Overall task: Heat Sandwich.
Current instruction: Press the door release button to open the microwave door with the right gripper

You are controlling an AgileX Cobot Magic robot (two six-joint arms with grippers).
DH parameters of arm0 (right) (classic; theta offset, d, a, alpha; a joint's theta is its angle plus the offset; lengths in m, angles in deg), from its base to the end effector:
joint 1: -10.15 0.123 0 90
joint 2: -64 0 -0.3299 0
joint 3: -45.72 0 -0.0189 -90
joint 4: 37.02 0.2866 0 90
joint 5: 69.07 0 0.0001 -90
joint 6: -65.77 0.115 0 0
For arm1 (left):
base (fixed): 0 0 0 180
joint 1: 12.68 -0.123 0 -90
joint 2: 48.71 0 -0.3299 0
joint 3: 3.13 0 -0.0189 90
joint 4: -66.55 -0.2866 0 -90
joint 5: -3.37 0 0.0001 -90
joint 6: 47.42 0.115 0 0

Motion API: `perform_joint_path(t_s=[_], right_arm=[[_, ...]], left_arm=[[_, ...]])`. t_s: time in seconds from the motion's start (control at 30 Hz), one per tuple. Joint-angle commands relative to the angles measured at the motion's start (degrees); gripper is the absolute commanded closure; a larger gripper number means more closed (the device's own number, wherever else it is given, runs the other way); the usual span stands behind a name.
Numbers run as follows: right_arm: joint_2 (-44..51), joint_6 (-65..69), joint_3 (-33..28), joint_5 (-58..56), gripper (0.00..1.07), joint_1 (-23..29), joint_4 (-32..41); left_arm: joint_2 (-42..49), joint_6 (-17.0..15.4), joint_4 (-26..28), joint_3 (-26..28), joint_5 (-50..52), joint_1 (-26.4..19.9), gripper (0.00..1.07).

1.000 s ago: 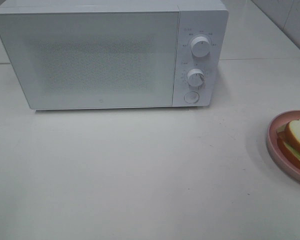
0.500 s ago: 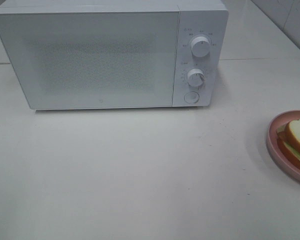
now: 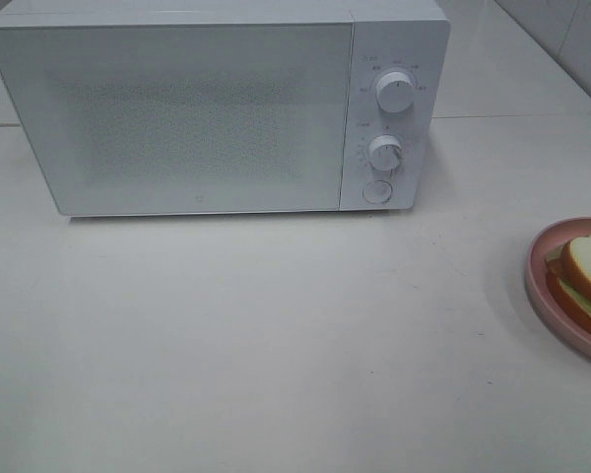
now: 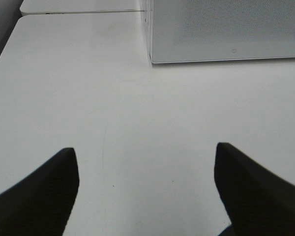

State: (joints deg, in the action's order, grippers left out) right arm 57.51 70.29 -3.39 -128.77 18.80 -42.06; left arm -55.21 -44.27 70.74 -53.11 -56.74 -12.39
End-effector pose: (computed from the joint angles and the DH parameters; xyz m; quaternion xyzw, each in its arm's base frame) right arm 0.0030 -0.0084 0.2889 -0.0288 0.8435 0.0177 0.5361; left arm 0.0033 -0.0073 0.2830 0.0267 0.8498 -0.0234 0.5259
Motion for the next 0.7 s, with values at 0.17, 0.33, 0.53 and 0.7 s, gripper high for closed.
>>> perform_joint_path(t_s=[0.17, 0.33, 0.53, 0.7], right_arm=[[1.32, -1.03, -0.29, 0.23, 0.24, -0.34, 0.0], [1.32, -1.03, -0.29, 0.23, 0.25, -0.34, 0.0], [1.32, -1.03, -0.29, 0.23, 0.26, -0.34, 0.0], [1.32, -1.03, -0.29, 0.23, 0.27, -0.34, 0.0]], left_arm=[[1.26, 0.0, 0.17, -0.11, 0.69, 0.17, 0.36], [1.26, 0.0, 0.17, -0.11, 0.69, 0.17, 0.36], [1.26, 0.0, 0.17, -0.11, 0.69, 0.17, 0.36], [1.26, 0.0, 0.17, -0.11, 0.69, 0.17, 0.36]])
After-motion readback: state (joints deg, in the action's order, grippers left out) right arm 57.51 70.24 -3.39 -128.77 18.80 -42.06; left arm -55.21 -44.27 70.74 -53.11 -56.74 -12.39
